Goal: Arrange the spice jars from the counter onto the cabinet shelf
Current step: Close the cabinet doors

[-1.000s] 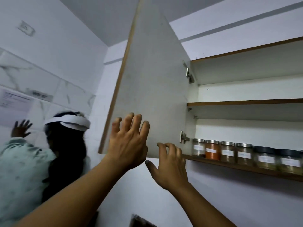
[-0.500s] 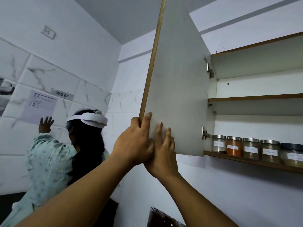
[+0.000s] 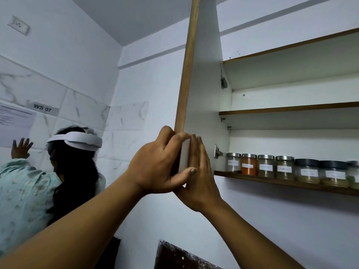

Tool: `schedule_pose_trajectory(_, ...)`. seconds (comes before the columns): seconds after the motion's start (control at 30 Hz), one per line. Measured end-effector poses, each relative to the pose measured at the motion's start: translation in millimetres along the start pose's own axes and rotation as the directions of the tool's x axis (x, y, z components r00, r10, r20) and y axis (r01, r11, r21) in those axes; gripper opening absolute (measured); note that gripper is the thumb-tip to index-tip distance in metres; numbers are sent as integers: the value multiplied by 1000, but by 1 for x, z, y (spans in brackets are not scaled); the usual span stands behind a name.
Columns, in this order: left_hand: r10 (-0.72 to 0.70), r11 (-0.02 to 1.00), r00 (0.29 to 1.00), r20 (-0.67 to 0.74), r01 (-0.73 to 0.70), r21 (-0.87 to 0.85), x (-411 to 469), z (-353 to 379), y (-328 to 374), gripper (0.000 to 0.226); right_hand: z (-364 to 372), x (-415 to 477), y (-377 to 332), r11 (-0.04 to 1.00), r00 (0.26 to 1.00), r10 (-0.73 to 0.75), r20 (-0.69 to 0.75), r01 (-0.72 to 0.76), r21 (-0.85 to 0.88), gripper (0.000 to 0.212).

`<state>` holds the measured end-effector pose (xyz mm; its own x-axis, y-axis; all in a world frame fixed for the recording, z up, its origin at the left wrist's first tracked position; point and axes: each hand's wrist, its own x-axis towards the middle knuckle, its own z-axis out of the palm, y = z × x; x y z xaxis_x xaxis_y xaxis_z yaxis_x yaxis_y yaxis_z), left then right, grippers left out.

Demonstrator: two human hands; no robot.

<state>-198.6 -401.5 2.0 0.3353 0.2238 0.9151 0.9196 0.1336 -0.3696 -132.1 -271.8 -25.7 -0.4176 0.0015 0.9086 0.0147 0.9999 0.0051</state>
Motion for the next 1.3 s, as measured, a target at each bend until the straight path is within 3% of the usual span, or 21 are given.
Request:
schedule_pose_trajectory(0.1,71,995,995,-65,-75,-58,17,12,26,65,-24,-3,15,995,997,-73,-12,73,-62,86)
schedule_pose_trajectory(0.2,110,986,987,-118,-124,-114,33,27,55,63,-53,-12,32,982,992,-130,-1,128,-139,85)
schedule_pose_trajectory(0.27,131,972,978,-160,-158,-175,44,41,74,60,-77,-24,41,989,985,-145,-94,141,-52,75)
schedule_pose_trajectory(0.4,114,928,978,-177,-168,-333,67,76,120,58,-129,-54,68,975,957,-114,-265,160,157,82)
schedule_pose_trajectory(0.6,-90,929,996,5,85,-361,99,146,188,75,-193,-95,131,991,980,98,-171,-81,102,95)
schedule_pose_trajectory(0.77,-210,875,930,302,317,-367,130,207,239,91,-226,-113,181,956,949,293,-119,-290,41,94)
schedule_pose_trajectory(1.1,-318,847,848,424,455,-275,167,288,286,97,-264,-121,269,840,895,444,-29,-427,-336,105)
schedule_pose_trajectory(1.3,-375,857,831,410,480,-188,174,331,301,90,-272,-121,304,718,876,481,16,-384,-581,98)
